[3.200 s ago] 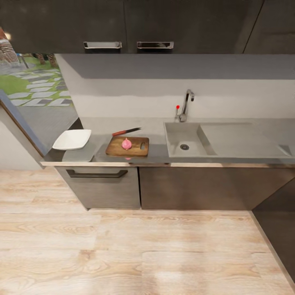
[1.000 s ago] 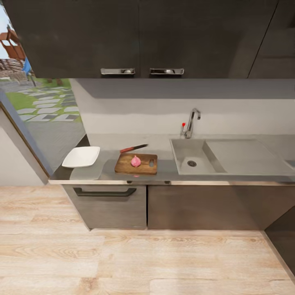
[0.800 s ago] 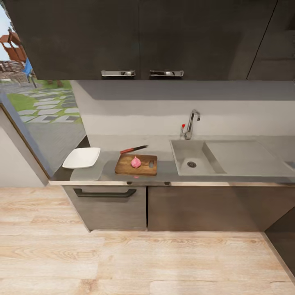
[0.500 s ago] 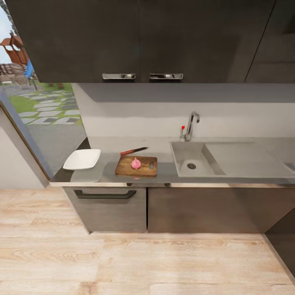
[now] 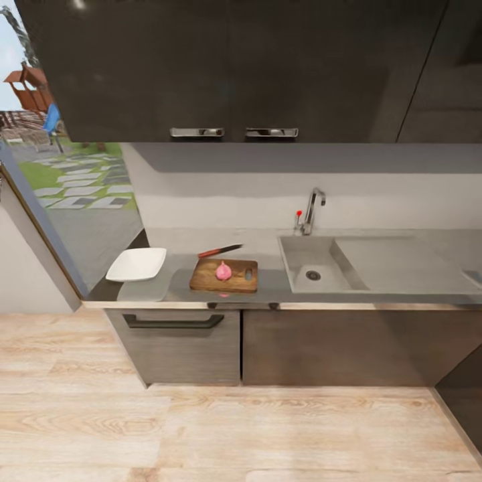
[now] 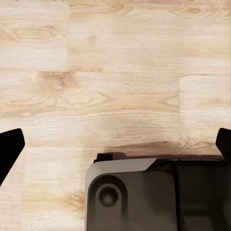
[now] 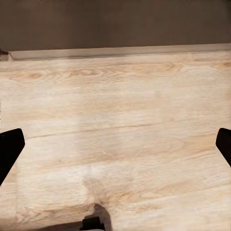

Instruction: In the kitchen, take the Vidalia onion out of the sink, dice it on the chopping board with the paring knife, put the diced onion into the bowl on the countertop, then place both the paring knife and the chopping board into the sink.

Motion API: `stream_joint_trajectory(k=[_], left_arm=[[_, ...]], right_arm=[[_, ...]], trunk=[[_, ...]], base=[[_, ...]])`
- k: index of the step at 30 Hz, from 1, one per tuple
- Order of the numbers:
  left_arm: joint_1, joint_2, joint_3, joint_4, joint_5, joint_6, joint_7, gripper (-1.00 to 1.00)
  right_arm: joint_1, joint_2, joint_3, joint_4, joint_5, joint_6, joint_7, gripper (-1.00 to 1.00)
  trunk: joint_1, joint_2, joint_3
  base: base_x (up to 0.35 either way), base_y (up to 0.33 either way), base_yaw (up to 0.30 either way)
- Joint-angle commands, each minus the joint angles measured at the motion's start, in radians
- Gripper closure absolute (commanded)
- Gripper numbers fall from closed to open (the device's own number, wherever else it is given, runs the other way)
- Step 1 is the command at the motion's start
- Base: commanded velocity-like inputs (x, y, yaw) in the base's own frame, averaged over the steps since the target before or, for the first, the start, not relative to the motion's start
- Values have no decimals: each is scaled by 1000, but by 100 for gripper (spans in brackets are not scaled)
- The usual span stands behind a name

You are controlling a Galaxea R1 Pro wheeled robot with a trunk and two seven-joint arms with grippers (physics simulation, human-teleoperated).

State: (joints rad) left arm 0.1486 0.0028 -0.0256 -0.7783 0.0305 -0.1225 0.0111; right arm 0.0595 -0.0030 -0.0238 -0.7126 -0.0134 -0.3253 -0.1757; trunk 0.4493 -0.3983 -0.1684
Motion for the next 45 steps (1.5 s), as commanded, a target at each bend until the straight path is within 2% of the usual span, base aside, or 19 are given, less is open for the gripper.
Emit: stream_joint_trajectory(k=[1,28,45], left_arm=[[0,0,-2,-1,3,-2,1,-100],[0,0,-2,-1,3,-2,1,-100],[0,0,-1,1,3,-2,1,-100]], right_arm=[[0,0,1,-1,-1,-1,-2,-100],[0,0,1,-1,0,-1,-2,-100],[0,0,1,-1,0,-1,-2,-100]], trunk=[[1,-2,0],[1,-2,43],[1,-2,70]], base=[[0,103,0],[0,266,0],[0,140,0]])
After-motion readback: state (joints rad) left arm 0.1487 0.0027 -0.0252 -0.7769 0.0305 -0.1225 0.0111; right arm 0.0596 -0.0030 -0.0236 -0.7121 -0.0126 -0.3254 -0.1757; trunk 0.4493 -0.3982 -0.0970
